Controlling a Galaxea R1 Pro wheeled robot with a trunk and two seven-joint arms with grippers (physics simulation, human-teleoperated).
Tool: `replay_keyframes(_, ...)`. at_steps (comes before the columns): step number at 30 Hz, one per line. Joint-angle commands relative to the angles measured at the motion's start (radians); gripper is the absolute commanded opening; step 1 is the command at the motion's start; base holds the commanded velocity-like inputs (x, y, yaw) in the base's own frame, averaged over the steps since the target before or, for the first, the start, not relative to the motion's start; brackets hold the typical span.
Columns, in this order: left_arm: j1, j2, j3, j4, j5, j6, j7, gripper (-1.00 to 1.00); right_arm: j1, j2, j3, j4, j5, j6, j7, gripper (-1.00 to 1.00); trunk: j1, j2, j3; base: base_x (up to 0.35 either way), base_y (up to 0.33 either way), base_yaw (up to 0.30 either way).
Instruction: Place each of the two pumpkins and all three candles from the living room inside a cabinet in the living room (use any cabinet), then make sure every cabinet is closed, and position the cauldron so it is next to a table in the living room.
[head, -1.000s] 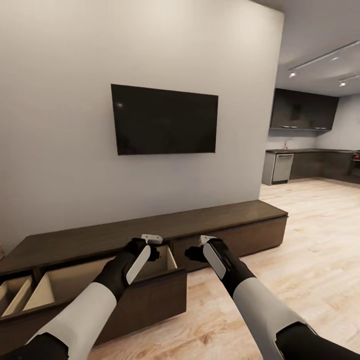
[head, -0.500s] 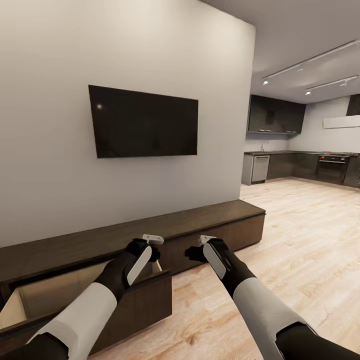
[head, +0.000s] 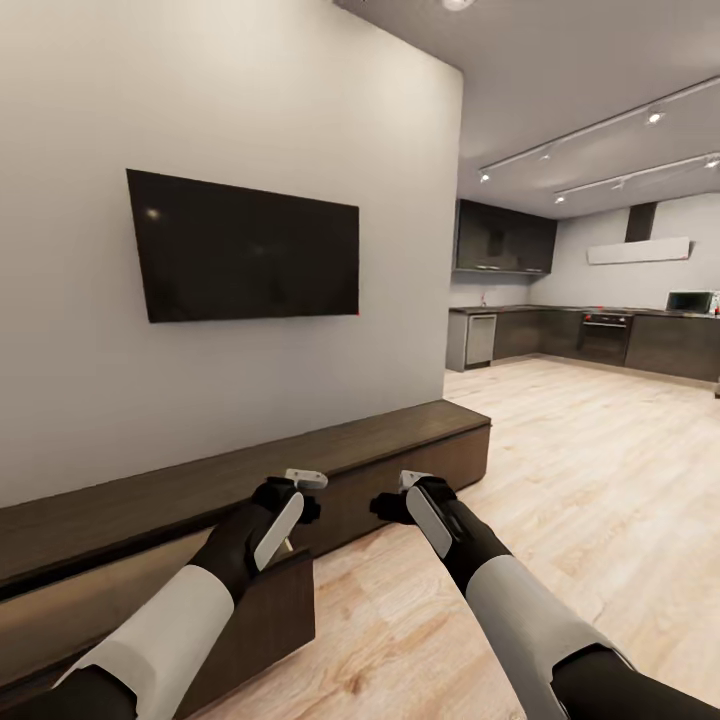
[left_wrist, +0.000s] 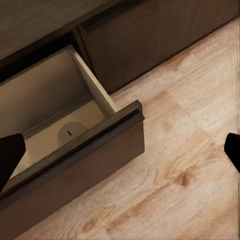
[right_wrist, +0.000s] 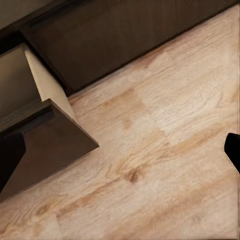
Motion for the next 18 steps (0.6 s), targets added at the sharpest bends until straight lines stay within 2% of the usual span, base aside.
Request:
replay_keyframes(1,-0.001,0.001,-0.003,-0.001,0.011,0.002,0.010,1.00,-0.001,0.000,0.003,0.000,-0.010,0.001,-0.009,1.00,0.000,-0.001,0.000,0.000,0.000,-0.238)
replay_keyframes(7,0.000,0.000,-0.003,-0.001,0.011,0.002,0.010,1.00,-0.001,0.000,0.003,-0.002,-0.010,0.001,-0.009,1.00,0.000,-0.001,0.003,0.000,0.000,-0.181)
replay_keyframes(14,-0.001,0.001,-0.004,-0.001,0.011,0.002,0.010,1.00,-0.001,0.000,0.003,-0.008,-0.010,0.003,-0.009,1.00,0.000,-0.001,0.004,-0.015,0.000,-0.030)
replay_keyframes(18,-0.001,-0.001,-0.004,-0.001,0.011,0.002,0.010,1.00,-0.001,0.000,0.002,-0.009,-0.010,0.007,-0.009,1.00,0.000,-0.001,0.004,-0.206,0.000,-0.002)
